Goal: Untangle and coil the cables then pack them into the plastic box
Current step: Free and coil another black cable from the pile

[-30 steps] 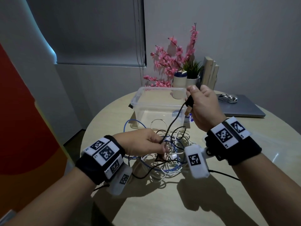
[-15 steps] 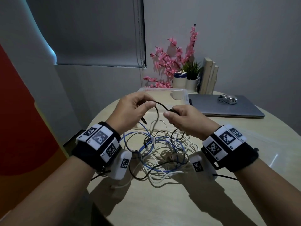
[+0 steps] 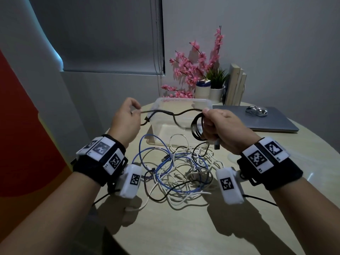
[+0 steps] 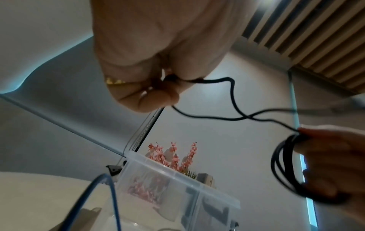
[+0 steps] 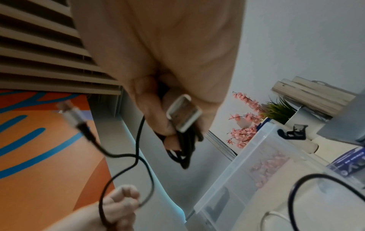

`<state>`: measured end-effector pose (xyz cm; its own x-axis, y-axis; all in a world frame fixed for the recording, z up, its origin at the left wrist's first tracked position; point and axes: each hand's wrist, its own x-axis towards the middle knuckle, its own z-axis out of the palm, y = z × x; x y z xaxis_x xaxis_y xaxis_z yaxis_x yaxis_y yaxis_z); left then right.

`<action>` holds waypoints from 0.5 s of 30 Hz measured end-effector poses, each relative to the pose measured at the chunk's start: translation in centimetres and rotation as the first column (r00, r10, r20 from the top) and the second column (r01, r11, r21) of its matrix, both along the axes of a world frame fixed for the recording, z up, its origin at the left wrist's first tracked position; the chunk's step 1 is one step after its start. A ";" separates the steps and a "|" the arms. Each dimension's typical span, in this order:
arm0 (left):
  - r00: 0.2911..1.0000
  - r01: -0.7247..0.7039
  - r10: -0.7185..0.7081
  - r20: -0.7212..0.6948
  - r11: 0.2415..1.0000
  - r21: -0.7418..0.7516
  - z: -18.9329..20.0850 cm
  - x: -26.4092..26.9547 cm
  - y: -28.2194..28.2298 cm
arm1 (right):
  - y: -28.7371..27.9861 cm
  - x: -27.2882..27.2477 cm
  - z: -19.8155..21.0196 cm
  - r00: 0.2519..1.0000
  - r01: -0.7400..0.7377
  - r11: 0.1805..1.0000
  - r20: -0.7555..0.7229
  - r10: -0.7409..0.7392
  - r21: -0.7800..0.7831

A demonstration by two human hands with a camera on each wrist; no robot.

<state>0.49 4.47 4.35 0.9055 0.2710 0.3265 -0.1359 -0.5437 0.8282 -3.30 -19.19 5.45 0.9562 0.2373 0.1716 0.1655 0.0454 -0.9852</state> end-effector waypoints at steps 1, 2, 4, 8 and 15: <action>0.996 0.044 -0.042 -0.083 0.999 0.028 -0.4 0.0 0.0 | 0.1 0.0 0.3 1.000 0.004 0.999 0.001 -0.004 0.049; 0.982 0.096 -0.085 -0.167 0.994 0.060 -0.7 -0.1 -0.2 | 0.2 0.0 0.5 1.000 0.009 0.996 0.005 -0.009 0.090; 0.921 0.226 -0.167 -0.353 0.965 0.133 -1.5 -0.9 -0.7 | 0.3 0.0 0.9 1.000 0.026 0.989 0.012 -0.028 0.143; 0.745 0.432 -0.327 -0.581 0.901 0.046 -2.5 -2.4 -1.6 | 0.1 0.0 1.3 0.998 0.055 0.981 0.003 -0.056 0.184; 0.961 0.276 -0.275 0.025 0.961 -0.028 -1.7 -2.1 -2.3 | 0.3 0.4 0.9 0.999 0.053 0.989 0.006 -0.054 0.136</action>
<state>-1.65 2.15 2.63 0.9397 0.0224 0.3413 -0.2941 -0.4568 0.8396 -2.90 -18.85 6.33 0.9650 0.1595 0.2081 0.1809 0.1695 -0.9688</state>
